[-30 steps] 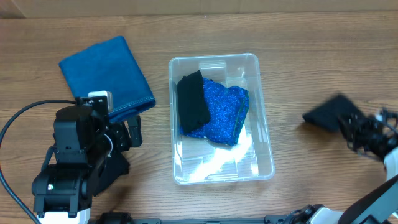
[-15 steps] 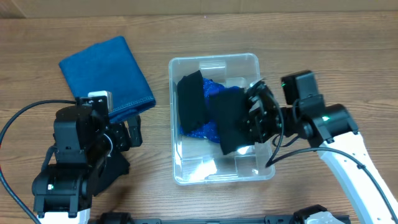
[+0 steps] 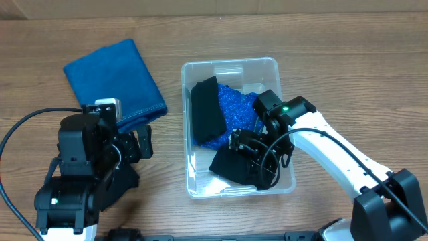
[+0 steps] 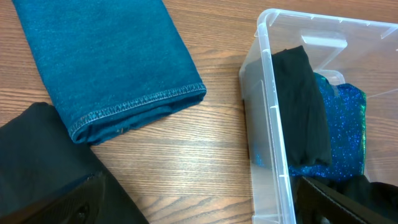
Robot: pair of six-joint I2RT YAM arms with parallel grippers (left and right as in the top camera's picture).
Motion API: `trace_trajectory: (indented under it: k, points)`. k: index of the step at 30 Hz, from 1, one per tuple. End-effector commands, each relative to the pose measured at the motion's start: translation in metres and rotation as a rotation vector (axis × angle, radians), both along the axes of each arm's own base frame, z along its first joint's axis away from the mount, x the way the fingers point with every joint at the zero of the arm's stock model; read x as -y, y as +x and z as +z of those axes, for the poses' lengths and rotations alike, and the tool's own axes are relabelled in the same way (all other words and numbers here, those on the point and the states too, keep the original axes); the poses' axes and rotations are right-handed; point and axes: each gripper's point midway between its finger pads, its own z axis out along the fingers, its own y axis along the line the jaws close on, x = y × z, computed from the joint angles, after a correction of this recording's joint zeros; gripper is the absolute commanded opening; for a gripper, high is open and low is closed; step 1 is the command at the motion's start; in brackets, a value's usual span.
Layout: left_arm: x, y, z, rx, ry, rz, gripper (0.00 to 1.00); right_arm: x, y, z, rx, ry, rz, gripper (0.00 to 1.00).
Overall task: Pack container
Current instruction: 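Lay the black cloth in the bin's front half and withdraw right gripper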
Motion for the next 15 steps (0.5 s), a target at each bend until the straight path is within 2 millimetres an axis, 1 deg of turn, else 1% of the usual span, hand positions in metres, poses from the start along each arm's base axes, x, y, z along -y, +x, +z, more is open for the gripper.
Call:
trace_trajectory:
  k: [1, 3, 4, 5, 6, 7, 8, 9, 11, 12, 13, 14, 15]
  points:
    - [-0.001, 0.002, 0.010, 0.027, 0.009, -0.011, 1.00, -0.003, 0.021, 0.001, 0.078, -0.032, -0.070, 1.00]
    - [-0.001, 0.001, 0.010, 0.024, 0.009, -0.011, 1.00, 0.001, 0.038, -0.003, 0.139, -0.083, -0.133, 1.00]
    - [-0.001, 0.001, 0.010, 0.024, 0.009, -0.011, 1.00, 0.007, 0.051, -0.004, 0.190, -0.136, -0.187, 1.00]
    - [-0.001, 0.001, 0.010, 0.024, 0.008, -0.011, 1.00, 0.014, 0.069, 0.000, 0.256, -0.195, -0.257, 1.00]
    - [-0.001, 0.001, 0.010, 0.024, 0.009, -0.011, 1.00, 0.018, 0.081, 0.007, 0.303, -0.224, -0.299, 1.00]
    - [-0.001, 0.001, 0.010, 0.024, 0.009, -0.011, 1.00, 0.022, 0.095, 0.019, 0.366, -0.249, -0.348, 1.00]
    - [-0.001, 0.001, 0.009, 0.023, 0.009, -0.011, 1.00, 0.028, 0.118, 0.044, 0.472, -0.273, -0.435, 1.00]
    - [-0.001, 0.001, 0.009, 0.023, 0.009, -0.011, 1.00, 0.032, 0.137, 0.076, 0.581, -0.263, -0.519, 1.00]
    - [-0.001, 0.001, 0.009, 0.023, 0.009, -0.011, 1.00, 0.037, 0.158, 0.128, 0.715, -0.194, -0.688, 1.00]
    - [-0.001, 0.001, 0.009, 0.022, 0.009, -0.011, 1.00, 0.049, 0.164, 0.149, 0.745, -0.161, -0.817, 1.00]
    - [-0.001, 0.000, 0.009, 0.020, 0.009, -0.011, 1.00, 0.062, 0.165, 0.156, 0.733, -0.148, -0.914, 1.00]
    - [-0.001, 0.000, 0.008, 0.017, 0.009, -0.011, 1.00, 0.089, 0.162, 0.153, 0.663, -0.171, -1.068, 1.00]
    - [-0.001, 0.000, 0.008, 0.015, 0.009, -0.011, 1.00, 0.109, 0.154, 0.142, 0.565, -0.210, -1.140, 1.00]
